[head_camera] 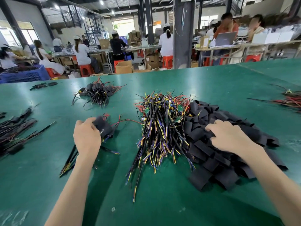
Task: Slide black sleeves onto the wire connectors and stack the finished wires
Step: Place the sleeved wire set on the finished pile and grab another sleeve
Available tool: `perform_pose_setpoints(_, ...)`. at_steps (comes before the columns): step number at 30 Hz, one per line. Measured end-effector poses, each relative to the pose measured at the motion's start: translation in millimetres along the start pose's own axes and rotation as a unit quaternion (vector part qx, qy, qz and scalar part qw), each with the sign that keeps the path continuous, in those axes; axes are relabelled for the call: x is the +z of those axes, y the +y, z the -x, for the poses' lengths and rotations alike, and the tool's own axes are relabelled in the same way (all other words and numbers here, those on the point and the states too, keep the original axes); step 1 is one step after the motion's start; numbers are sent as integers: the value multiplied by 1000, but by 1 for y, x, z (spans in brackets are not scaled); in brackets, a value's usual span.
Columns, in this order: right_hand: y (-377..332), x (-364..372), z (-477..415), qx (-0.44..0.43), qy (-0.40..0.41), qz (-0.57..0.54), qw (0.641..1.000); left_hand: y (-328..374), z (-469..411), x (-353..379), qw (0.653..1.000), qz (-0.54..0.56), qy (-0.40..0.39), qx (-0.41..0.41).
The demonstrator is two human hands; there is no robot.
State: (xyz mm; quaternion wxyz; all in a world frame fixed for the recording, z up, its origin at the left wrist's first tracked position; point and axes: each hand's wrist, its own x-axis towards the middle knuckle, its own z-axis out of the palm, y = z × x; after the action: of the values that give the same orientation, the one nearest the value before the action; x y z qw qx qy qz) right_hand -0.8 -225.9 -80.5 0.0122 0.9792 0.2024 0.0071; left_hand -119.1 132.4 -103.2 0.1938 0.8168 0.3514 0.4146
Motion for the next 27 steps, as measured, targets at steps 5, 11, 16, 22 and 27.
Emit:
perform_pose_setpoints(5,4,8,-5,-13,22,34,999,-2,3,2,992,-110,-48,-42)
perform_pose_setpoints(11,4,13,-10,-8,3,54,999,37,11,3,999,-39,-12,18)
perform_pose_setpoints(16,-3,18,-7,12,49,82,995,112,11,19,982,52,-39,177)
perform_pose_setpoints(22,-6,14,-1,30,89,98,991,195,-16,66,950,-41,-170,260)
perform_pose_setpoints(27,-5,11,2,30,110,84,990,221,-21,107,901,-182,-278,278)
